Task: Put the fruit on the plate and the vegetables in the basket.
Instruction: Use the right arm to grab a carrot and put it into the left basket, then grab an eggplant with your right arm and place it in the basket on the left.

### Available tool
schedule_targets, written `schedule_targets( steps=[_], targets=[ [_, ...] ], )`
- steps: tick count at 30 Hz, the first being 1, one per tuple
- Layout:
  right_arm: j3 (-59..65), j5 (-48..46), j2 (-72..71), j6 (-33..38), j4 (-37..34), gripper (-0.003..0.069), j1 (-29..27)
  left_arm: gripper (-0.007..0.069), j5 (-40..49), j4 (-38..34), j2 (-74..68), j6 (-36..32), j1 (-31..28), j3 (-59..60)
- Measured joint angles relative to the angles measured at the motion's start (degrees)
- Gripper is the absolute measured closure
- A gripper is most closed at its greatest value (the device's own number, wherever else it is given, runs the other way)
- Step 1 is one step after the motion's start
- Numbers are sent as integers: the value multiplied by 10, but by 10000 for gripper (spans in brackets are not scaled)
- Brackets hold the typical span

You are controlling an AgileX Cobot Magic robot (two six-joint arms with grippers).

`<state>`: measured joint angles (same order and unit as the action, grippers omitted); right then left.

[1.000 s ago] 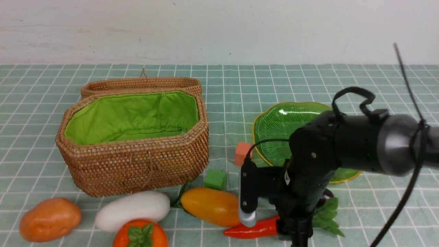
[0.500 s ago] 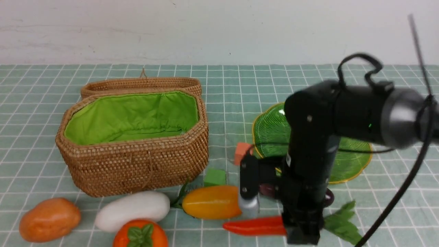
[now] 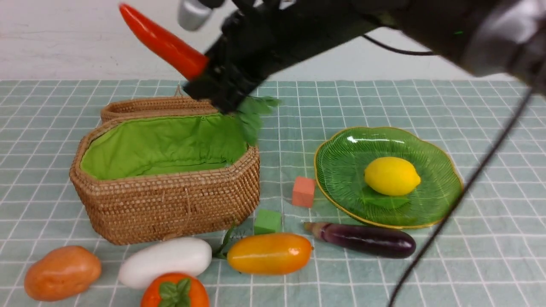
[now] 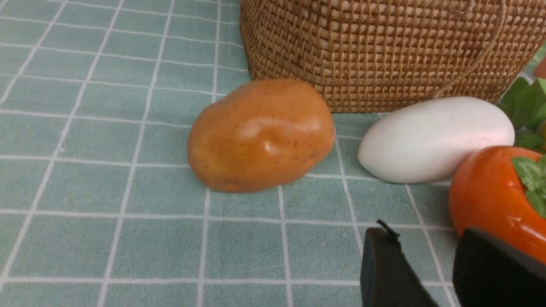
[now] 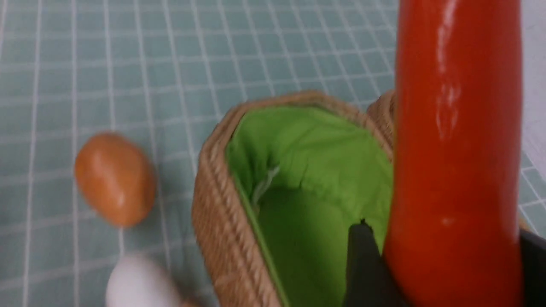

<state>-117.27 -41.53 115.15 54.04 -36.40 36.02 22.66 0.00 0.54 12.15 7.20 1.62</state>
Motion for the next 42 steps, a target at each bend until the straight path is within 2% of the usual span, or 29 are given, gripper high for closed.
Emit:
schedule_targets(
  steps=[4, 8, 13, 14, 15, 17, 22, 24, 26, 28, 31, 37, 42],
  targets=[
    [-15, 50, 57, -46, -6, 297, 0, 386, 0, 0, 0, 0, 0, 0],
    [-16, 113, 106, -115, 39, 288, 0, 386, 0, 0, 0, 0, 0, 0],
    [-16, 132, 115, -160, 59, 120, 0, 386, 0, 0, 0, 0, 0, 0],
    [-18, 130, 113, -171, 59, 48, 0, 386, 0, 0, 0, 0, 0, 0],
    [-18, 120, 112, -176, 59, 10, 0, 386, 0, 0, 0, 0, 0, 0],
    [-18, 93, 106, -180, 60, -12, 0, 386, 0, 0, 0, 0, 0, 0],
    [-18, -57, 65, -181, 107, 18, -4, 386, 0, 0, 0, 0, 0, 0],
    [-18, -174, 11, -181, 180, 80, -14, 386, 0, 0, 0, 0, 0, 0],
    [-19, -247, -17, -183, 226, 117, -25, 386, 0, 0, 0, 0, 0, 0],
    [-18, -282, -42, -192, 268, 138, -37, 386, 0, 0, 0, 0, 0, 0],
    [18, -293, -100, -205, 308, 157, -54, 386, 0, 0, 0, 0, 0, 0],
    [158, -297, -184, -173, 308, 153, -48, 386, 0, 0, 0, 0, 0, 0],
    [300, -202, -188, -169, 316, 100, -41, 386, 0, 0, 0, 0, 0, 0]
  ],
)
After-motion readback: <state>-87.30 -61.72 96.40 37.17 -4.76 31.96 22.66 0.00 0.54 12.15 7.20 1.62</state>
